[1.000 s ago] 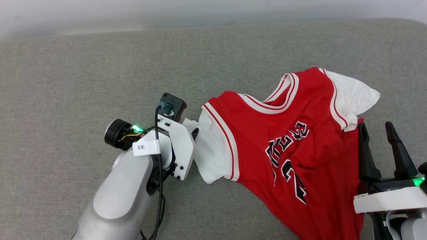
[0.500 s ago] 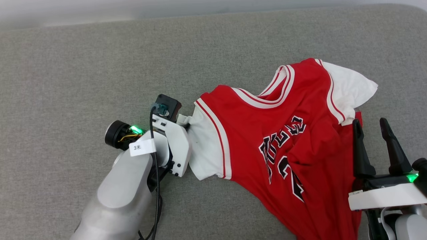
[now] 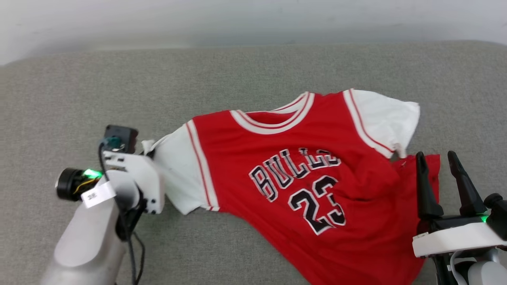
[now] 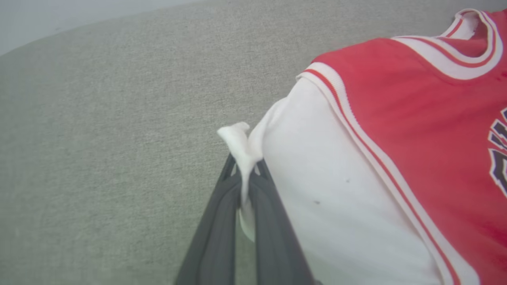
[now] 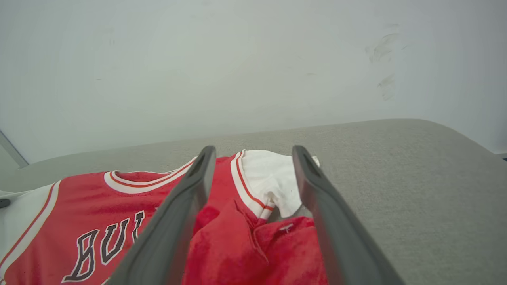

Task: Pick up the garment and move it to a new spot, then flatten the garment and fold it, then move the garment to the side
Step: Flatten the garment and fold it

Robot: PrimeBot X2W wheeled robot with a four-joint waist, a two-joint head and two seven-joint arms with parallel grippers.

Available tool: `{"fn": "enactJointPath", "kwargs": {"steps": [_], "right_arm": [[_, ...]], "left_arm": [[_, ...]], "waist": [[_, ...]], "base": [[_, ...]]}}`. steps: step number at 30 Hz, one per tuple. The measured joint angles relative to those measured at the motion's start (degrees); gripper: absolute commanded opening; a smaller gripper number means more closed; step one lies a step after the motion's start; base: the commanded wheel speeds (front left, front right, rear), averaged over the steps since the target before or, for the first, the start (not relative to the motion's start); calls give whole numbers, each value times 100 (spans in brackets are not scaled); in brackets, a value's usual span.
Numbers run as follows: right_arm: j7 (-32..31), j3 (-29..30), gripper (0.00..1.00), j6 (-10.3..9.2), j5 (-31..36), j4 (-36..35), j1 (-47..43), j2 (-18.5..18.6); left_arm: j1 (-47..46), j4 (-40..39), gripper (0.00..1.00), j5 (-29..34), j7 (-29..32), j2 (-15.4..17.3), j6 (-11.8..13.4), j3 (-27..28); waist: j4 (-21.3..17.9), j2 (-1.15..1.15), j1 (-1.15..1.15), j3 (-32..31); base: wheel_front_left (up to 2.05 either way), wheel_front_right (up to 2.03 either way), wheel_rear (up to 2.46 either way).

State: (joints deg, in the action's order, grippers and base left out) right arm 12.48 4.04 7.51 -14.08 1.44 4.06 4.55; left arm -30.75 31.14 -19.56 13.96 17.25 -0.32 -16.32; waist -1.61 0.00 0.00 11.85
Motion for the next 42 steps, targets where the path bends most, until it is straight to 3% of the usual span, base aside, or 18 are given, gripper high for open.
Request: {"fn": "enactJointPath", "kwargs": {"steps": [3, 7, 8, 9, 14, 22, 26, 27, 28, 32, 37, 42], "right_arm": [[-62, 10, 100, 0, 7, 10, -1, -24], [-120, 53, 100, 0, 22, 41, 1, -48], [-129, 73, 100, 0, 23, 48, 1, -51], [-142, 81, 100, 0, 23, 55, 3, -56], [-223, 90, 100, 0, 38, 57, 3, -67], [-346, 131, 100, 0, 38, 5, -96, -35], [-450, 157, 100, 0, 38, -25, -178, -3], [-481, 148, 100, 0, 38, -44, -185, 16], [-619, 108, 100, 0, 85, -79, -195, 131], [-956, 122, 100, 0, 133, -160, -163, 375], [-2036, 164, 100, 0, 158, -171, 133, 891], [-4259, 371, 100, 0, -188, 116, 866, 1410]], "left_arm": [[237, -79, 0, -29, 2, 258, 25, 81], [466, -122, 0, -133, -26, 315, -67, 89], [505, -143, 22, -159, -69, 287, -66, 92], [533, -164, 100, -174, -141, 266, -52, 97], [705, -372, 100, -53, -766, 230, 197, 154], [1211, -1099, 100, 471, -2653, 312, 177, -80], [1646, -1764, 100, 720, -2884, 187, 494, 13], [1788, -2111, 100, 739, -2885, 87, 549, 71], [2207, -2978, 100, 848, -2903, -208, 672, 315], [2725, -3310, 100, 1032, -2903, -397, 524, 386], [2789, -3483, 100, 1195, -2903, -645, 326, 487], [2642, -3556, 100, 1344, -2903, -855, 76, 535]], "waist": [[63, 0, 0, -59], [112, 0, 0, -66], [126, 0, 0, -73], [140, 0, 0, -82], [244, 0, 0, -166], [550, 0, 0, -396], [724, 0, 0, -524], [767, 0, 0, -547], [882, 0, 0, -595], [1008, 0, 0, -590], [1151, 0, 0, -446], [1315, 0, 0, -148]], "base": [[0, 0, 0], [0, 0, 0], [0, 0, 0], [0, 0, 0], [0, 0, 0], [0, 0, 0], [0, 0, 0], [0, 0, 0], [0, 0, 0], [0, 0, 0], [0, 0, 0], [0, 0, 0]]}}
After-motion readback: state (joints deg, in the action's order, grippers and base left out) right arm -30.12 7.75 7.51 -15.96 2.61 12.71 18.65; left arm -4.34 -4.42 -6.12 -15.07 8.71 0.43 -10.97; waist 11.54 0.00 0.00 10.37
